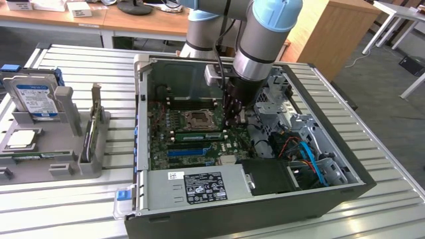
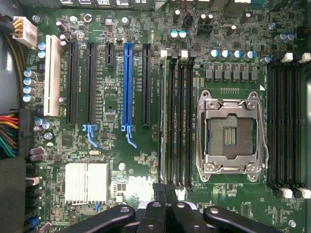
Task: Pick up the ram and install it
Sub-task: 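Press down the ram until it locks into place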
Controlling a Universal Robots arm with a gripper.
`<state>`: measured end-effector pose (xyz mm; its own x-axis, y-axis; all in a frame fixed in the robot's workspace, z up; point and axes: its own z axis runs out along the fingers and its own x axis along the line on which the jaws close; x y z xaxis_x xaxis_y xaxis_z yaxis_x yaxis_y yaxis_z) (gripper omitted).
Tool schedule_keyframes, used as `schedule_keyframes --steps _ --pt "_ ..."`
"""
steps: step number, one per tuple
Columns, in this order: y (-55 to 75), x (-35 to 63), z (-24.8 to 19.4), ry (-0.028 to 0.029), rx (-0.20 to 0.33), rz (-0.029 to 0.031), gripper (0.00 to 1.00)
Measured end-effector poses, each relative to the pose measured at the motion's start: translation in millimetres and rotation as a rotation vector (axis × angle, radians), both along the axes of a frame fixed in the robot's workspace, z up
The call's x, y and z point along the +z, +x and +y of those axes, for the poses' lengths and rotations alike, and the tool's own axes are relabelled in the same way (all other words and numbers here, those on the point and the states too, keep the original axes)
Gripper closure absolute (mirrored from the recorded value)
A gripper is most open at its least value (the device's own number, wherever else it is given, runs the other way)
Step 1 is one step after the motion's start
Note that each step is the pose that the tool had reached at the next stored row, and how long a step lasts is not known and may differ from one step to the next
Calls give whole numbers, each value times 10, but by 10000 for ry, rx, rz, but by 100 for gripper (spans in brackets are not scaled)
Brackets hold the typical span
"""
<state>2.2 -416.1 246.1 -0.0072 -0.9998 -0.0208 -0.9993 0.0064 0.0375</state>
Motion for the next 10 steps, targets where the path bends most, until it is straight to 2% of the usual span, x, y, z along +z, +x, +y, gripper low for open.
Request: schedule_keyframes --steps 1,10 --pt "-1 -82 13 -4 -3 0 89" --pt "0 -82 24 -3 1 1 89"
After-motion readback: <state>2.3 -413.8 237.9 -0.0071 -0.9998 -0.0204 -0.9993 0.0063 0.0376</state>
